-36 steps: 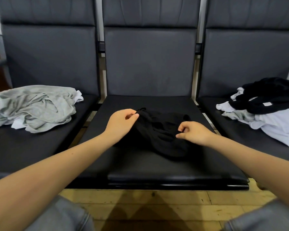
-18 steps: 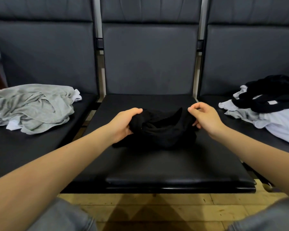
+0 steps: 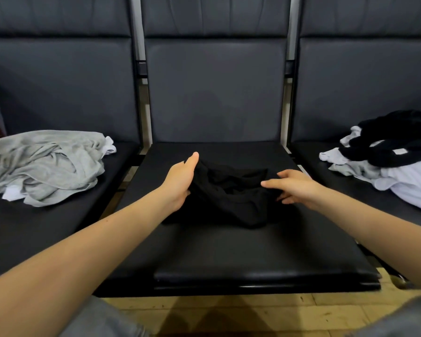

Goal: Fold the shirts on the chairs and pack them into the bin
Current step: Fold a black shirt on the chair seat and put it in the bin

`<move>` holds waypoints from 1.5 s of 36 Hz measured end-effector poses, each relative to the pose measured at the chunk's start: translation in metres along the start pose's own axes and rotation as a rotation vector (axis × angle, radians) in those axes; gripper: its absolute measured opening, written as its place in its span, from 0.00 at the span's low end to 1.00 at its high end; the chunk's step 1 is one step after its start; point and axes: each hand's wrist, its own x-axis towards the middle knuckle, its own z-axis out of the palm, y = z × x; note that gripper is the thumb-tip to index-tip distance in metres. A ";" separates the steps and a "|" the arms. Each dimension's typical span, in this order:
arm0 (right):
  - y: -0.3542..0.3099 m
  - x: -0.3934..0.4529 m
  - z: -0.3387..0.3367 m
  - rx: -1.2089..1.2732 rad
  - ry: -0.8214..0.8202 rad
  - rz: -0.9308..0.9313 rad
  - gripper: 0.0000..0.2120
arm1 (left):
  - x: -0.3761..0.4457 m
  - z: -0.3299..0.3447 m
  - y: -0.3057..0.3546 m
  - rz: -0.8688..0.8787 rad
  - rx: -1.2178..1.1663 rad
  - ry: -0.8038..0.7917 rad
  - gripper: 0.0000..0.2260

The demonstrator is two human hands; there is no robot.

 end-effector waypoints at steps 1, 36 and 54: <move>0.000 -0.003 0.002 -0.121 0.013 -0.006 0.32 | 0.000 0.000 0.000 0.005 -0.005 -0.006 0.18; 0.000 -0.016 0.013 0.173 -0.098 -0.158 0.07 | -0.006 -0.016 -0.007 0.293 0.312 0.044 0.18; -0.020 -0.001 0.040 0.228 0.186 -0.294 0.14 | -0.013 -0.016 0.018 0.347 0.154 0.046 0.14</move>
